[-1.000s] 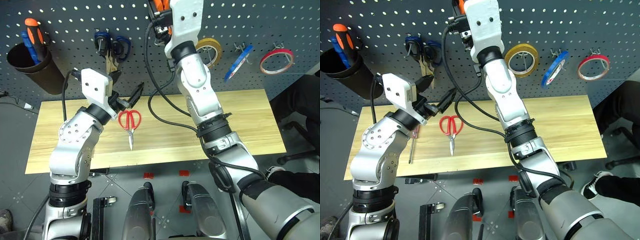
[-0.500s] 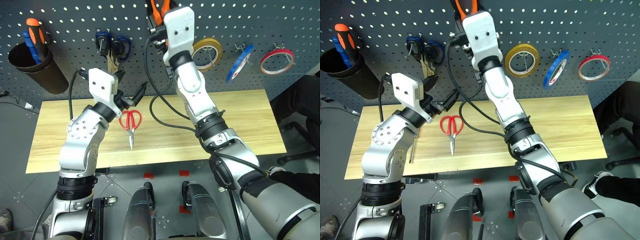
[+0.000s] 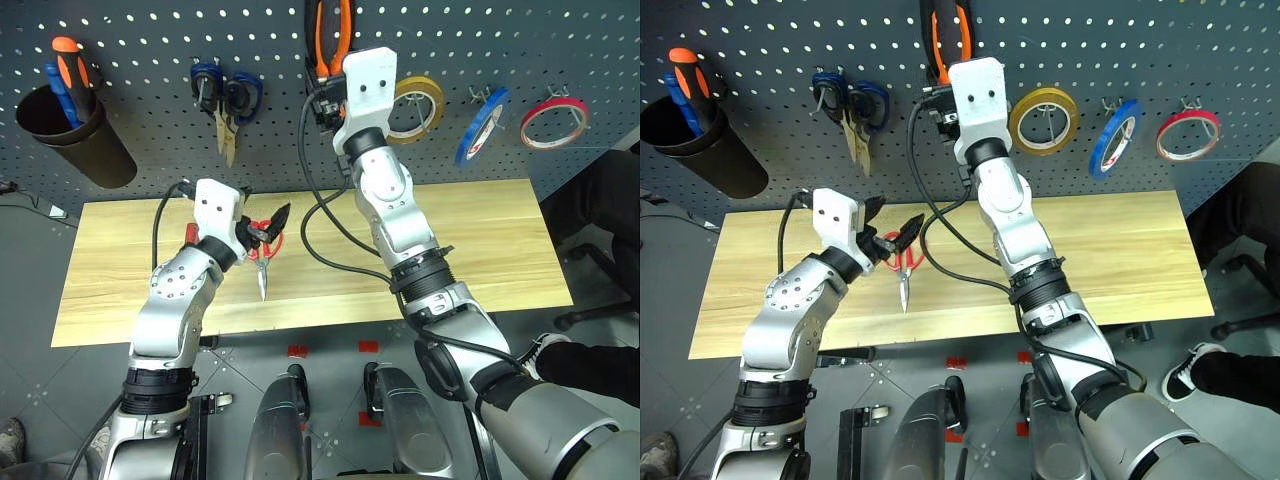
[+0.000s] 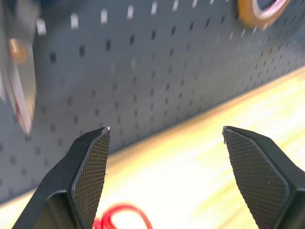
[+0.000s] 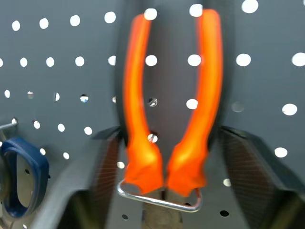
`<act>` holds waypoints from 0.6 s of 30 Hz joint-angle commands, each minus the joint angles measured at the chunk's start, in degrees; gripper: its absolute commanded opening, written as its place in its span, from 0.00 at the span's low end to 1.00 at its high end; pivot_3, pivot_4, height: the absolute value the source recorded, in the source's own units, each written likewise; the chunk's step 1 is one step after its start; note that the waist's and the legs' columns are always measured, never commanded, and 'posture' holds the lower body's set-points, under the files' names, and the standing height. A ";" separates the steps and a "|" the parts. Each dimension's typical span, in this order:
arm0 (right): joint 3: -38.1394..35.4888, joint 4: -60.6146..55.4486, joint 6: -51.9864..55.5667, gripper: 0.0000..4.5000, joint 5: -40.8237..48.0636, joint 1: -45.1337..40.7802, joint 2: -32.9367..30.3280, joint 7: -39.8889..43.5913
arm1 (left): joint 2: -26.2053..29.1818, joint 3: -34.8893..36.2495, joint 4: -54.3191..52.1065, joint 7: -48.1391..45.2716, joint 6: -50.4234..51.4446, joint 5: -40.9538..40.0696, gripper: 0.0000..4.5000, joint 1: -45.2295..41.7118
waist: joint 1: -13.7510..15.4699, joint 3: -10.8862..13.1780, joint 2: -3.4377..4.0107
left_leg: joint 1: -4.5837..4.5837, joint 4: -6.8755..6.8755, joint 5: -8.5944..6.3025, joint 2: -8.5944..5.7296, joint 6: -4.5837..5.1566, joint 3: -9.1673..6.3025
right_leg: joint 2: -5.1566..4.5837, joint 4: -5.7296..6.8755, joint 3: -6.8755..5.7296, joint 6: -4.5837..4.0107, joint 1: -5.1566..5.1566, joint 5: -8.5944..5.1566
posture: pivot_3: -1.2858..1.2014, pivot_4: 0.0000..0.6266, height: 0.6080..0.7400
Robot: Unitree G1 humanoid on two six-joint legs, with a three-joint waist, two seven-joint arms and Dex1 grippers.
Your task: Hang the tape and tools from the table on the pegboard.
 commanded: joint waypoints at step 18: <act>3.67 -54.17 49.66 1.00 22.86 32.84 -15.50 23.30 | -1.98 1.35 -8.64 13.64 28.42 4.30 1.00 7.82 | -0.16 -0.01 -0.02 | 0.03 -0.03 -0.01 -0.01 0.01 -0.13 | 0.02 -0.02 -0.01 0.01 0.09 0.00 | 0.45 0.58 1.00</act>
